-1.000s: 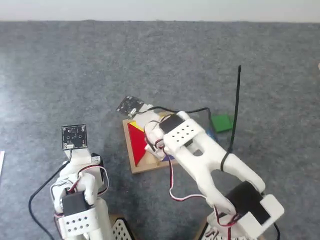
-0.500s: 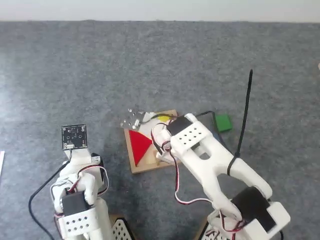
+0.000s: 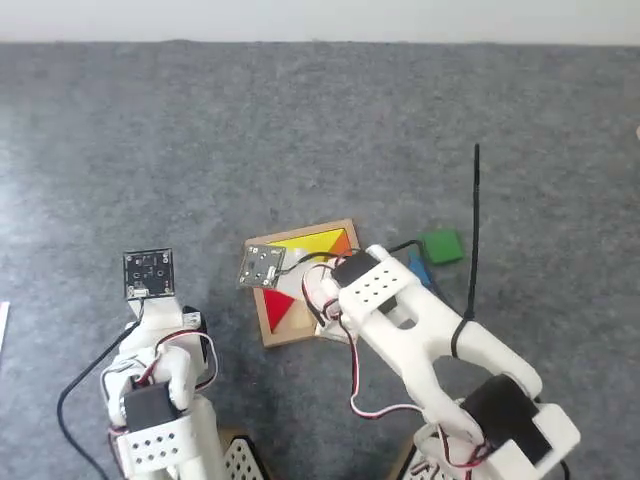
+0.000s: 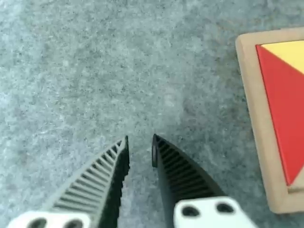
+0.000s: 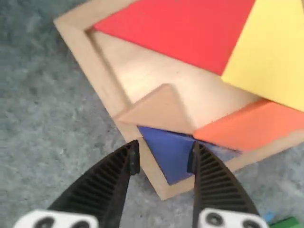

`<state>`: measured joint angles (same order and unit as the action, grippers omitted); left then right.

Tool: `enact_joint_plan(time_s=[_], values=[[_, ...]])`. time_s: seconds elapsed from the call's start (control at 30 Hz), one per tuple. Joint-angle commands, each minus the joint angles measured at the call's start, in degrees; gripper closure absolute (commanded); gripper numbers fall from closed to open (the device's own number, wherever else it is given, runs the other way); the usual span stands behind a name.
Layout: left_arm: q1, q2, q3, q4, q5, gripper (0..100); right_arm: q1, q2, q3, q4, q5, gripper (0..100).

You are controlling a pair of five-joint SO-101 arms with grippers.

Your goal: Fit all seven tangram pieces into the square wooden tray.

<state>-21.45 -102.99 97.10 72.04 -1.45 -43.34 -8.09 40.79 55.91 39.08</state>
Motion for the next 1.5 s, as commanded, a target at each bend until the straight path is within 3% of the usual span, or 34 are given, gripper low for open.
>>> enact_joint_plan(time_s=[0.0,0.57,0.7,0.83,1.23,1.47], values=[[-0.4,-1.1,-0.7,0.2,-0.1,92,-1.7,-2.9,-0.3,-1.5,0.2,81.9],[-0.4,-1.1,-0.7,0.2,-0.1,92,-2.5,-3.1,-0.4,-12.6,-15.2,82.1],[-0.4,-1.1,-0.7,0.2,-0.1,92,-1.0,-3.0,-0.9,-9.9,-11.7,82.4],[-0.4,-1.1,-0.7,0.2,-0.1,92,-1.0,-2.9,-3.6,-2.3,-2.4,82.4],[-0.4,-1.1,-0.7,0.2,-0.1,92,-1.2,12.3,-14.8,-0.1,-2.1,82.3],[-0.4,-1.1,-0.7,0.2,-0.1,92,-2.9,13.3,-15.5,2.5,-1.7,82.3]])
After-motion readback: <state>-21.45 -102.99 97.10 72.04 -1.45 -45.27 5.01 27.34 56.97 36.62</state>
